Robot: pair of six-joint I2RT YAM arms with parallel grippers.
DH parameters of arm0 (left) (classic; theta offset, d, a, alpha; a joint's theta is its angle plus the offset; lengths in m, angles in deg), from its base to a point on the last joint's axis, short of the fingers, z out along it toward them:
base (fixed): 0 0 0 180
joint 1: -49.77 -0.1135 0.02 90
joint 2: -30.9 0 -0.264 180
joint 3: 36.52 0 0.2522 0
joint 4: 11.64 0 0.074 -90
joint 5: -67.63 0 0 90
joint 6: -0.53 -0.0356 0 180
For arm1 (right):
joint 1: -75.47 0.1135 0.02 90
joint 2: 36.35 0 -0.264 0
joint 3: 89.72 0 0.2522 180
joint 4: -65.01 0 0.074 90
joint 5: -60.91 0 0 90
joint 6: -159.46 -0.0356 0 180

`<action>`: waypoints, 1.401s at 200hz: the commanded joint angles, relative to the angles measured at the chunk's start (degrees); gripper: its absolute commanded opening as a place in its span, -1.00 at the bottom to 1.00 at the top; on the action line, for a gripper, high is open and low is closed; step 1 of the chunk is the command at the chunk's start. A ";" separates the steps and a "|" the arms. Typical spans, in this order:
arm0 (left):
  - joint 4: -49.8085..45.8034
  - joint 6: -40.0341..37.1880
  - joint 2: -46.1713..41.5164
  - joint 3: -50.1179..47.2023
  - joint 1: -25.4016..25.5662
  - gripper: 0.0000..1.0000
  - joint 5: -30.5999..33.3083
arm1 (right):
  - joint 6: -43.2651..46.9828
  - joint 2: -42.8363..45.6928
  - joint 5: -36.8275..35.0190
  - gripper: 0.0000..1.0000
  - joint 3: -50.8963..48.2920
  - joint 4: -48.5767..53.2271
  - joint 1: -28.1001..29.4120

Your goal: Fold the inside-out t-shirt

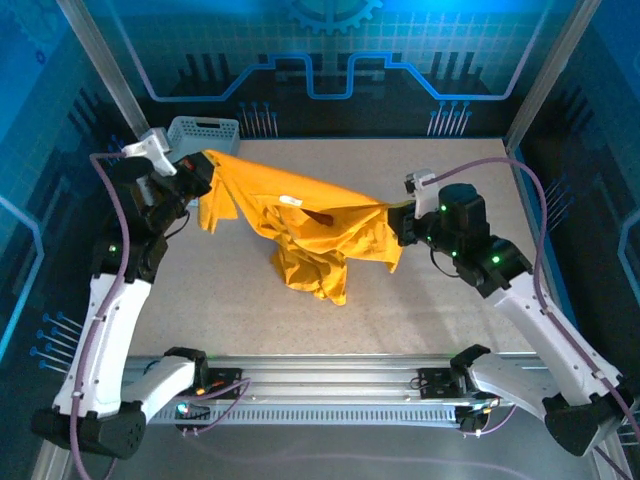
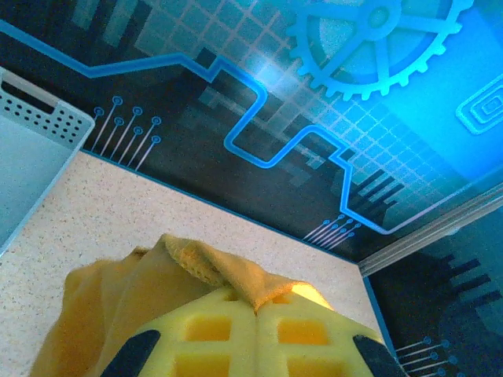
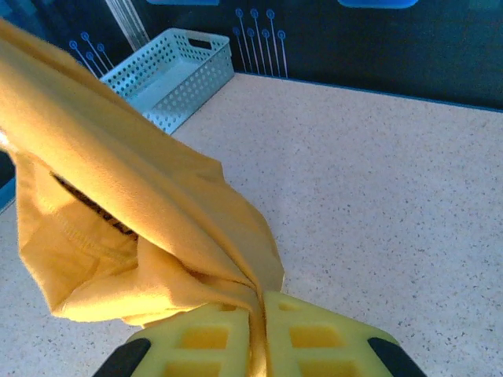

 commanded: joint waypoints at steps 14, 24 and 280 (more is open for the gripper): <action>-4.24 -0.43 10.67 -4.06 -0.54 -1.00 4.47 | -0.90 -10.76 -0.17 -0.82 -3.41 -0.75 -1.32; -6.14 -0.25 15.13 -4.20 -0.54 -1.00 4.48 | -1.61 -16.28 -0.40 -0.86 -3.85 -1.54 -1.30; -8.10 -0.46 25.89 -3.90 -2.13 -1.00 2.95 | -4.14 -37.84 -15.92 -0.25 -3.10 -6.16 6.74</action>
